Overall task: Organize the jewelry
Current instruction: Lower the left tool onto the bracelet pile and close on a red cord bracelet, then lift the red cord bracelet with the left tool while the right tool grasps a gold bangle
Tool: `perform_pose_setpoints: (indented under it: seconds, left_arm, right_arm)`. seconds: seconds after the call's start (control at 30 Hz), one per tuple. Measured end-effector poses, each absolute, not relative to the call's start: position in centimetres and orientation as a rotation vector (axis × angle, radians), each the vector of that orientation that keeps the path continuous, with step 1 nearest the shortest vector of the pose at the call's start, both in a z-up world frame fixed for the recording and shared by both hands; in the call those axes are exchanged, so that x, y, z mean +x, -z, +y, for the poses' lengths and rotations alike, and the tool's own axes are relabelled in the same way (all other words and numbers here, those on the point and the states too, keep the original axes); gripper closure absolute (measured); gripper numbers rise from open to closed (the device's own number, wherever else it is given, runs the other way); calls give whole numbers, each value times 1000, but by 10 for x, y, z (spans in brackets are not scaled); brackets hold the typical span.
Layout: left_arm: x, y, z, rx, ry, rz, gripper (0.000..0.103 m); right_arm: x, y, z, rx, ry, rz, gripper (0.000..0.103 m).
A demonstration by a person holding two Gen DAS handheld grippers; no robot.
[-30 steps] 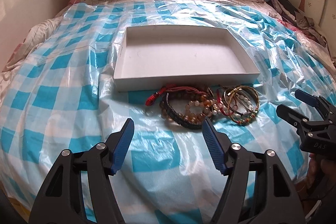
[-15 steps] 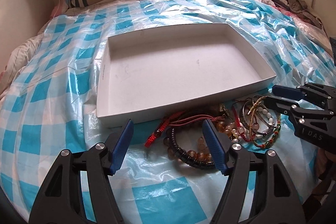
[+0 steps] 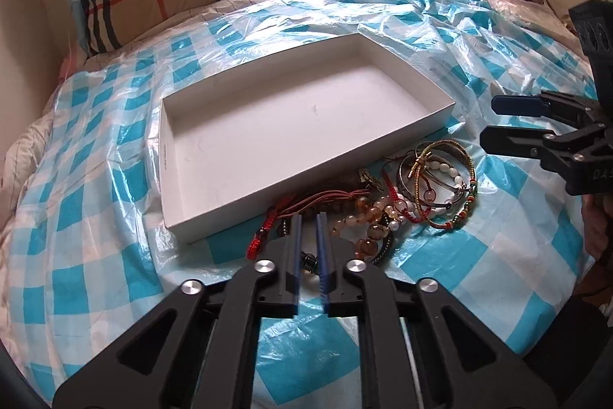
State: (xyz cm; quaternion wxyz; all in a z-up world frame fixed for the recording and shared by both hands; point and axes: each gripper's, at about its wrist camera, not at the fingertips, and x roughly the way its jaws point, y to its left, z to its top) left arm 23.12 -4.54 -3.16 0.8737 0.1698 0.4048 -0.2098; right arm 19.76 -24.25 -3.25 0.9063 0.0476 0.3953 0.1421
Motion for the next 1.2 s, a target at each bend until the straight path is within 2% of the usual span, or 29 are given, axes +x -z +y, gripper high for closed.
perform_pose_setpoints:
  seconds: [0.03, 0.07, 0.1, 0.13, 0.17, 0.2, 0.23, 0.27, 0.33, 0.63, 0.8, 0.83, 0.87, 0.9, 0.93, 0.97, 1.0, 1.03, 1.07, 1.1, 1.13, 1.2]
  left_arm:
    - [232, 31, -50, 378, 441, 827, 73]
    - [234, 31, -56, 399, 450, 807, 66]
    - [235, 32, -62, 428, 455, 785, 62]
    - [238, 35, -69, 469, 456, 772, 62]
    - [241, 41, -75, 511, 452, 768, 63]
    - [245, 49, -81, 553, 449, 778, 66]
    - [250, 56, -84, 581, 446, 801, 94]
    - [252, 62, -86, 609, 434, 819, 102]
    - [247, 60, -82, 594, 448, 835, 103]
    - [201, -5, -28, 204, 597, 838, 103]
    - [203, -8, -39, 321, 560, 783, 101]
    - [208, -3, -47, 373, 550, 776, 92]
    - [212, 2, -55, 427, 533, 765, 71]
    - [217, 7, -62, 476, 516, 747, 55]
    - [221, 14, -70, 525, 507, 720, 43]
    - [225, 22, -77, 578, 504, 704, 43]
    - [231, 31, -84, 630, 495, 711, 43]
    - [238, 41, -89, 666, 489, 730, 49]
    - [245, 50, -90, 678, 491, 760, 79]
    - [251, 58, -91, 685, 477, 791, 94]
    - [253, 63, -92, 700, 467, 805, 102]
    - [250, 64, -89, 687, 477, 828, 103]
  right_arm:
    - [202, 35, -240, 80, -295, 826, 33]
    - [206, 39, -237, 60, -287, 838, 35]
    - [211, 44, -234, 43, -285, 857, 36]
    - [216, 51, -233, 32, -283, 883, 44]
    - [221, 58, -232, 28, -283, 910, 60]
    - [224, 65, -231, 32, -290, 934, 71]
    - [225, 68, -231, 41, -301, 947, 90]
    - [223, 67, -232, 51, -309, 938, 95]
    - [214, 59, -236, 76, -326, 902, 97]
    - [171, -1, -256, 253, -416, 732, 98]
    - [162, -5, -250, 226, -418, 752, 98]
    - [165, 0, -250, 210, -399, 768, 97]
    - [168, 5, -250, 199, -384, 786, 79]
    - [173, 11, -251, 193, -367, 799, 60]
    - [175, 17, -252, 184, -339, 795, 33]
    - [180, 22, -253, 174, -327, 799, 32]
    - [187, 29, -252, 167, -323, 823, 32]
    - [194, 36, -251, 158, -316, 839, 32]
    - [201, 42, -250, 139, -302, 853, 33]
    - [208, 50, -247, 112, -292, 877, 33]
    - [215, 59, -243, 88, -288, 911, 35]
    - [223, 75, -238, 66, -305, 974, 68]
